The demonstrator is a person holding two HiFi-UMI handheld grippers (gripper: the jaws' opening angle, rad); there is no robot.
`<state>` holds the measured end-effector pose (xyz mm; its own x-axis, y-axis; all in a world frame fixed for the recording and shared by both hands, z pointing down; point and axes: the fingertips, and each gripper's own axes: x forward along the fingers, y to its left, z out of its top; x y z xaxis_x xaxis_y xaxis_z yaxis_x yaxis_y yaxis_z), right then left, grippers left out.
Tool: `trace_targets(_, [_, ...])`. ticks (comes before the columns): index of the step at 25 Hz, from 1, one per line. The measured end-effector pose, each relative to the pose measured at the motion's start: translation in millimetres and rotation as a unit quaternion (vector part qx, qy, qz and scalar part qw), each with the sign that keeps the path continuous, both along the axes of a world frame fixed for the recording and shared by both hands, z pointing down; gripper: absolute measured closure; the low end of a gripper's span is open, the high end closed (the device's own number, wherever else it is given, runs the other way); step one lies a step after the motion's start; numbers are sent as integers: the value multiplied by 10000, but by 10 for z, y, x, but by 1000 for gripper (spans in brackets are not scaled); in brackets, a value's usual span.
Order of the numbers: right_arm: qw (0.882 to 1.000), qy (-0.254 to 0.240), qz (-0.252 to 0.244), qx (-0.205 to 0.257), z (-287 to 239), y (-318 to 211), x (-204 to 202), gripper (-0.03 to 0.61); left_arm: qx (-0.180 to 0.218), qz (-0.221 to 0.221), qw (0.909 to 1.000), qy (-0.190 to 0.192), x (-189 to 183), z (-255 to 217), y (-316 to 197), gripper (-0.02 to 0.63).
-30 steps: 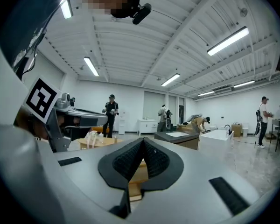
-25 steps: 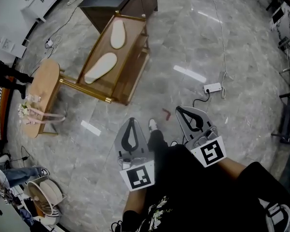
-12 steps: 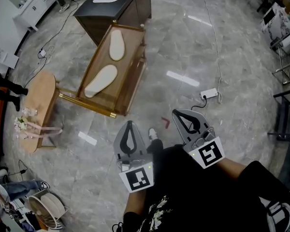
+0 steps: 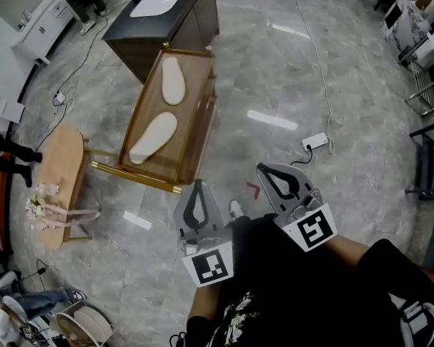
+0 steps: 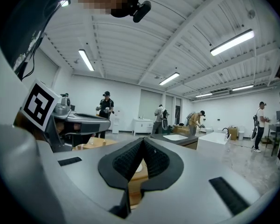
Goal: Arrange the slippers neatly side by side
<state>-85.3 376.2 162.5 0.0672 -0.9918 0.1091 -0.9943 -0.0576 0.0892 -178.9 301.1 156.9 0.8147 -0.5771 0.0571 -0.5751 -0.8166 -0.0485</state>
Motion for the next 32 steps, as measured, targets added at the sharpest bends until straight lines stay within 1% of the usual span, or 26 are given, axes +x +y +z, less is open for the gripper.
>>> trace_targets(10, [9998,12,221,-6,46,-251,63,580,22,320,9995,-17,141,53,-249,611])
trace_targets(14, [9995,20,300,-36,88,-330,88,580,-65,377,9993,49,165,111,-352,611])
trace_targets(18, [9988,60,470,-96,125,-312,125,580,-98,576,9982,115,227,162,-344,611])
trace_targets(22, [9985,33,518,-150,153,-295,121,580,-166,729,9971,159,295,183,-307,611])
trace_targets(32, [9981,53,595,-167,179,-272,80,580,-156,829,9963,179,267,225,-299,611])
